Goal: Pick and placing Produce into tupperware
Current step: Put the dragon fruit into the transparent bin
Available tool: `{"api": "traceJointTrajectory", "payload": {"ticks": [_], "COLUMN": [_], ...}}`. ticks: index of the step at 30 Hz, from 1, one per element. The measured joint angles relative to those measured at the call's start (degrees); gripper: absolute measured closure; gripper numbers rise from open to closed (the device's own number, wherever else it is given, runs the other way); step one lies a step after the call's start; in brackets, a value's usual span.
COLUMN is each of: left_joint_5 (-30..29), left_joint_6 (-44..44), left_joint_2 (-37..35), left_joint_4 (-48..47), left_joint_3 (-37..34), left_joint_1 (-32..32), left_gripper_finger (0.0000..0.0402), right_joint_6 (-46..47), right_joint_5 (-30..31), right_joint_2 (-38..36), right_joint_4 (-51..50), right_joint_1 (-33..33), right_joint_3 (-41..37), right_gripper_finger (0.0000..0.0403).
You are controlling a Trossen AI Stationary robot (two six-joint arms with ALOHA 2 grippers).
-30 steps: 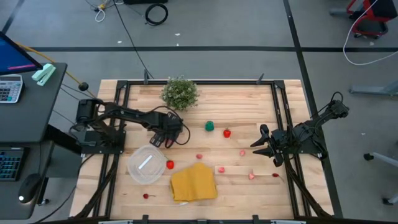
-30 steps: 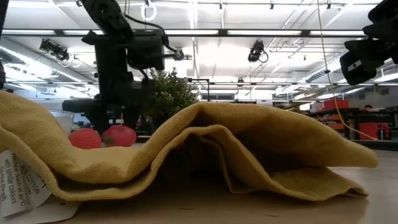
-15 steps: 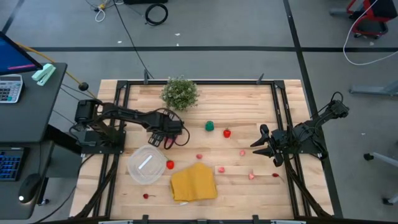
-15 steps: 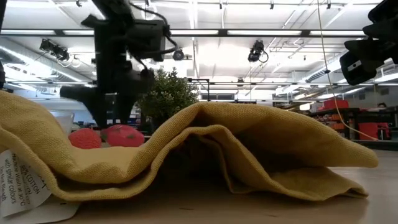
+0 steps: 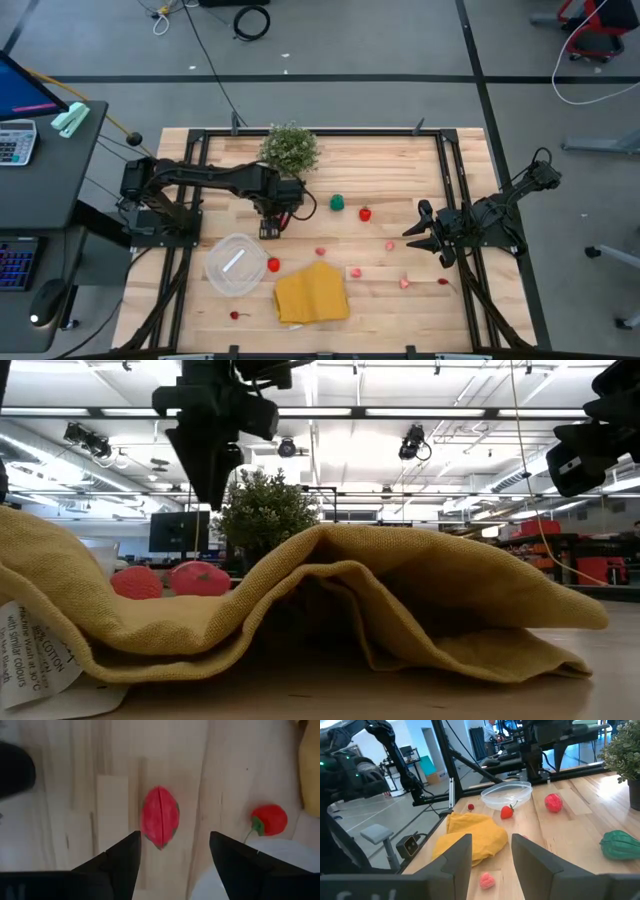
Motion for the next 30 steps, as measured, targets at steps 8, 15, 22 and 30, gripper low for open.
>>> {"api": "traceJointTrajectory", "payload": {"ticks": [8,15,22,30], "left_joint_5": [-0.42,-5.66,-5.13,-5.06], "left_joint_6": [-0.13,-0.09,1.85,3.89], "left_joint_2": [0.03,0.04,0.07,0.74], "left_joint_4": [6.86,8.98,9.99,11.39], "left_joint_3": [-8.17,-11.50,-11.57,-11.59], "left_joint_1": [-1.24,-0.44,-0.39,-0.46], "left_gripper_finger": [0.0130,0.0115,0.0115,0.0115], "right_joint_6": [0.00,0.00,0.00,0.00], "right_joint_5": [0.00,-0.01,0.00,0.00], "right_joint_2": [0.00,-0.01,0.00,-0.01], "right_joint_4": [0.02,0.02,0.02,0.00], "right_joint_1": [0.00,0.00,0.00,0.00], "right_joint_3": [0.00,0.02,0.00,0.01], "right_gripper_finger": [0.0257,0.0257,0.0257,0.0257]}}
